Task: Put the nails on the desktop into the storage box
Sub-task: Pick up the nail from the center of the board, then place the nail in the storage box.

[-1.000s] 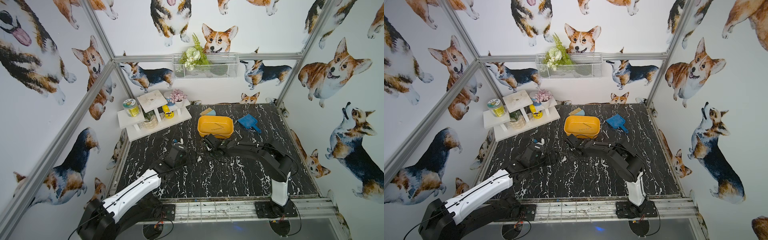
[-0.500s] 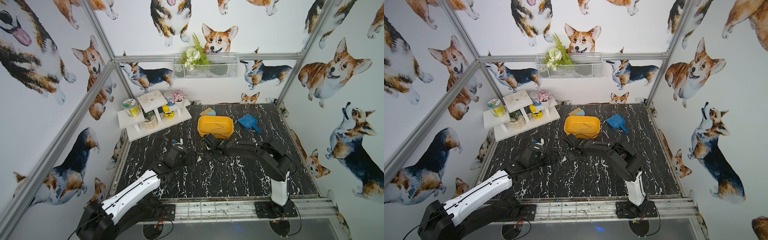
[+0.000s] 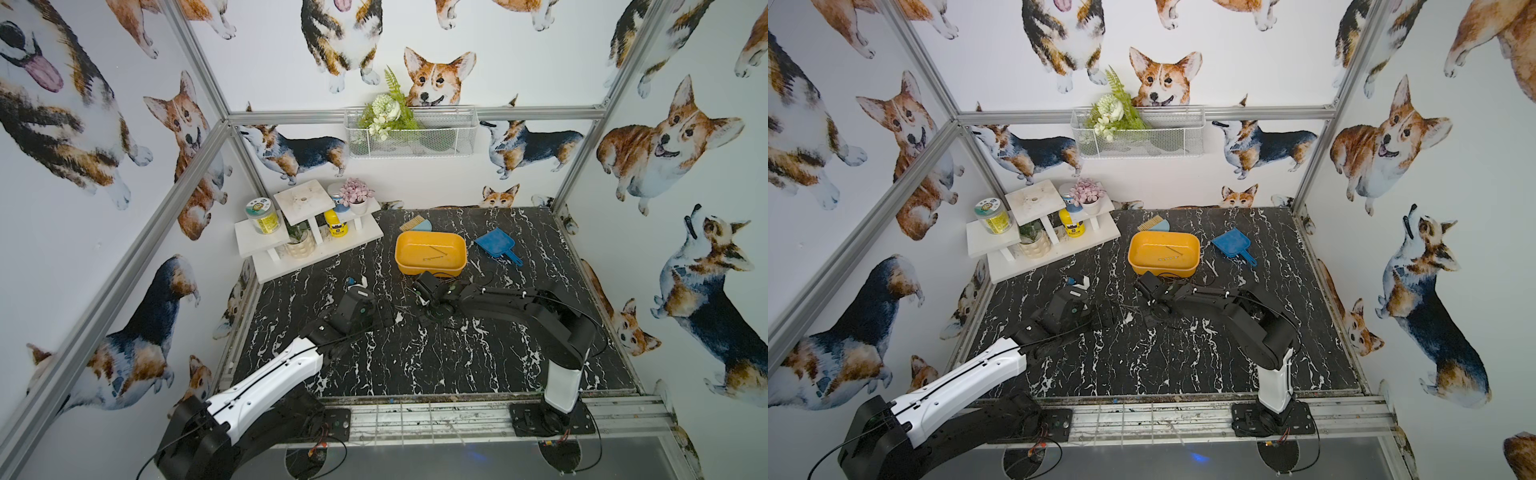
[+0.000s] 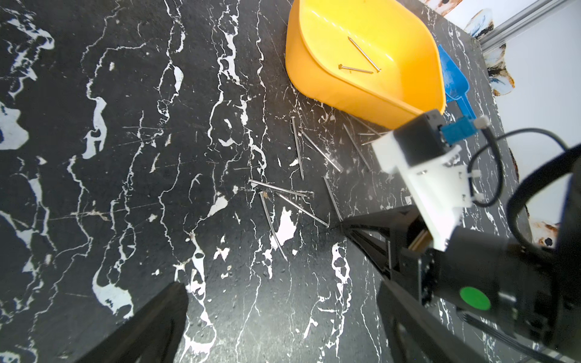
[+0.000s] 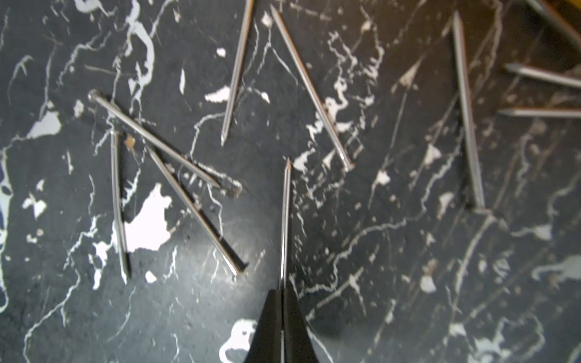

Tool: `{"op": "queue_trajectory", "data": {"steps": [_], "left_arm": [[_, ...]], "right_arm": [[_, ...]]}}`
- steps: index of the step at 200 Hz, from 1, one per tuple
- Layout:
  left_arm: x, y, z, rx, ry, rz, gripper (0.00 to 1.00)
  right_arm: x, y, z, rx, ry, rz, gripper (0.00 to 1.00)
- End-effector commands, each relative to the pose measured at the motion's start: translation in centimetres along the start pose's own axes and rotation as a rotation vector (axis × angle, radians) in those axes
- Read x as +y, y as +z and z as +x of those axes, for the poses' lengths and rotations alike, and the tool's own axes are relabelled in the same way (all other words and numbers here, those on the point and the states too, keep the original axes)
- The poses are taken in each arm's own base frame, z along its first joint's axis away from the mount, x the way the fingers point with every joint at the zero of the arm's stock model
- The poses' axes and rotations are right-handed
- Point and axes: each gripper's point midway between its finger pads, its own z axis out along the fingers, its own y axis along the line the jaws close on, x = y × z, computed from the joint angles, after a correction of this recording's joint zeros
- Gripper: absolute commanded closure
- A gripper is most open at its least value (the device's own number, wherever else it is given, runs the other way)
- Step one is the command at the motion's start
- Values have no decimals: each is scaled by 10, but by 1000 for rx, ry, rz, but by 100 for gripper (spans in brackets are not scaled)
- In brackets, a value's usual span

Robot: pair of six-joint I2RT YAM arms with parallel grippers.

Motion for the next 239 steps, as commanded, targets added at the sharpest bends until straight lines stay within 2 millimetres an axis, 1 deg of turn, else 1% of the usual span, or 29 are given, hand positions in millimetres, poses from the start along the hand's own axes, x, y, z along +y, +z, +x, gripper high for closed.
{"op": "queue_trajectory", "data": {"steps": [1,61,80,101,113,115,118,147,169,188,203,239], "left_arm": [[-6,-1,-7,-19,12,13,0],[-13,3,-14,-20,28,16,0],[-15,5,-17,-17,37,10,0],[-19,8,-22,-17,47,7,0],[-17,12,-19,-2,58,-4,0],[-25,8,-28,-21,56,11,0],[-27,8,-31,-26,58,15,0],[-34,11,-40,-29,73,13,0],[-38,13,-45,-33,69,21,0],[-40,16,-46,-30,65,27,0],[-41,19,-47,-25,65,28,0],[-41,23,-46,-15,61,24,0]], "right_arm": [[0,-12,5,7,11,-8,100],[-4,-42,4,-37,11,-17,100],[-5,-54,-1,-64,1,-13,100],[-7,-67,-14,-99,-13,1,100],[-8,-73,-23,-116,-16,3,100],[-9,-74,-24,-118,-15,3,100],[-10,-76,-27,-123,-13,1,100],[-22,-88,-58,-161,4,-10,100],[-37,-92,-84,-182,11,4,100],[-50,-89,-105,-194,22,15,100],[-60,-84,-120,-200,38,20,100],[-79,-58,-148,-189,68,37,100]]}}
